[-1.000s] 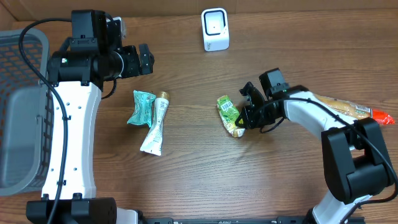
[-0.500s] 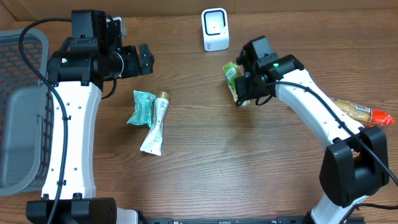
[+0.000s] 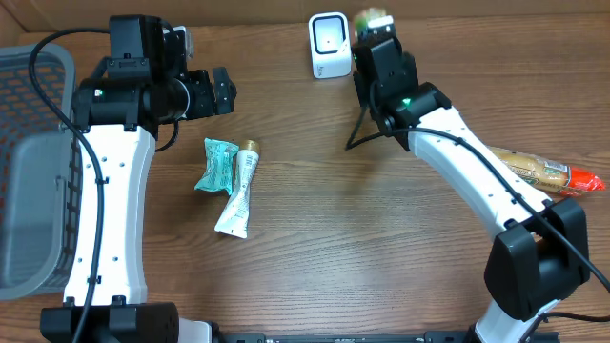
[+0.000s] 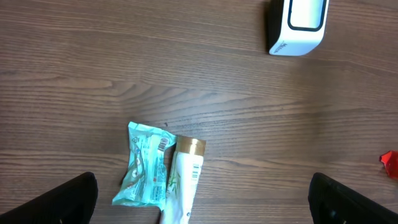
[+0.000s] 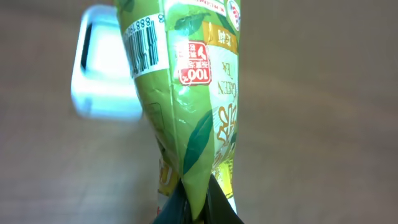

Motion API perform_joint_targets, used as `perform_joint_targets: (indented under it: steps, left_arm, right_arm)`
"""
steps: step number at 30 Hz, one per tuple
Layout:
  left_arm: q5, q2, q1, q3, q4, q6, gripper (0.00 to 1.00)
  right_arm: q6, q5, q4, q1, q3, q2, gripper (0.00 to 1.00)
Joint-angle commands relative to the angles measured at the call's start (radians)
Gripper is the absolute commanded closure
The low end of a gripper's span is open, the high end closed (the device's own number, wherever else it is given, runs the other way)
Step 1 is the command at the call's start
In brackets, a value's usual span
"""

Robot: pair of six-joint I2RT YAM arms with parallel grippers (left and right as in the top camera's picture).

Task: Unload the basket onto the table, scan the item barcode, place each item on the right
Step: 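Lift the tea pouch up to the white scanner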

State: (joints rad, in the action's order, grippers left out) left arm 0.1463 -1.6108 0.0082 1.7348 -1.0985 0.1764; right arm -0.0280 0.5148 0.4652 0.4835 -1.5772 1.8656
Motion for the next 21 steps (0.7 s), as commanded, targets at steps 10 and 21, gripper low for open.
perform_joint_targets:
  steps: [10, 21]
  left_arm:
    - [0.008, 0.003, -0.002, 0.009, 0.003, -0.023, 0.0]
    - [0.008, 0.003, -0.002, 0.009, 0.003, -0.023, 0.01]
  right_arm:
    - [-0.222, 0.0, -0.217, 0.006, -0.047, -0.018, 0.96]
    - [-0.96, 0.077, -0.692, 0.006, -0.047, 0.127, 0.96]
